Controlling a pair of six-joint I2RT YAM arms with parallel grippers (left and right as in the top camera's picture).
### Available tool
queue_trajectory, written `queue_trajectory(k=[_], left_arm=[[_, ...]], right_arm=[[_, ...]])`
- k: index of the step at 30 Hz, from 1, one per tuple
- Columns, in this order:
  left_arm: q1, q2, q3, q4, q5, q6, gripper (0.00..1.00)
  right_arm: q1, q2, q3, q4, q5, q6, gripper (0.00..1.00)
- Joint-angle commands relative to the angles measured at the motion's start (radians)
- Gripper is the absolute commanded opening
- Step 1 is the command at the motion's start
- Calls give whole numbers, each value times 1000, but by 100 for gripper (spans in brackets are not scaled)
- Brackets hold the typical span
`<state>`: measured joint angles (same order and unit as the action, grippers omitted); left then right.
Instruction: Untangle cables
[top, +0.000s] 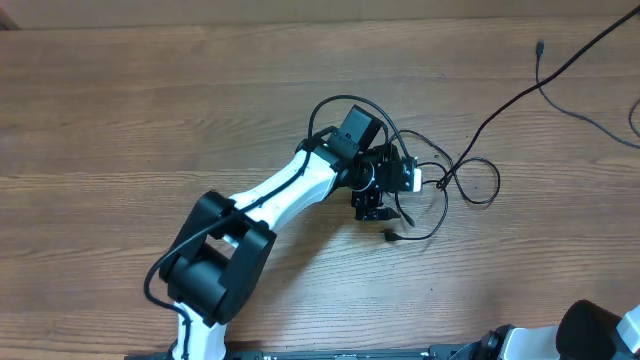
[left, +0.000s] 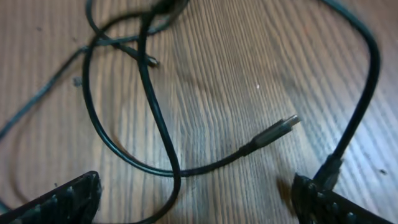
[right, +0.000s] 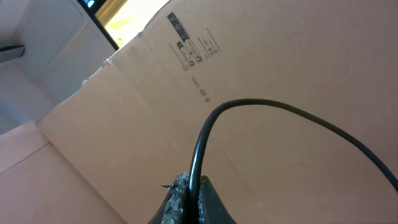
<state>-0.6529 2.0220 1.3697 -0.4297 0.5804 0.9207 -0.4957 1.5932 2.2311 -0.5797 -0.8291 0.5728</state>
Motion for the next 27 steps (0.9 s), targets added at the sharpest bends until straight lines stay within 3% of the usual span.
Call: queue_trajectory(k=[1, 8, 25, 27], left_arm=[[-1, 49, 13, 17, 43, 22, 93], [-13, 103, 13, 80, 49, 15, 87], [-15, 115, 13, 121, 68, 14, 37], [-15, 115, 13, 121, 67, 14, 24]], right_arm=[[-11, -10, 18, 2, -22, 3, 4], [-11, -10, 18, 1, -29, 2, 4], [-11, -10, 18, -3, -41, 2, 4], [-11, -10, 18, -3, -41, 3, 4]])
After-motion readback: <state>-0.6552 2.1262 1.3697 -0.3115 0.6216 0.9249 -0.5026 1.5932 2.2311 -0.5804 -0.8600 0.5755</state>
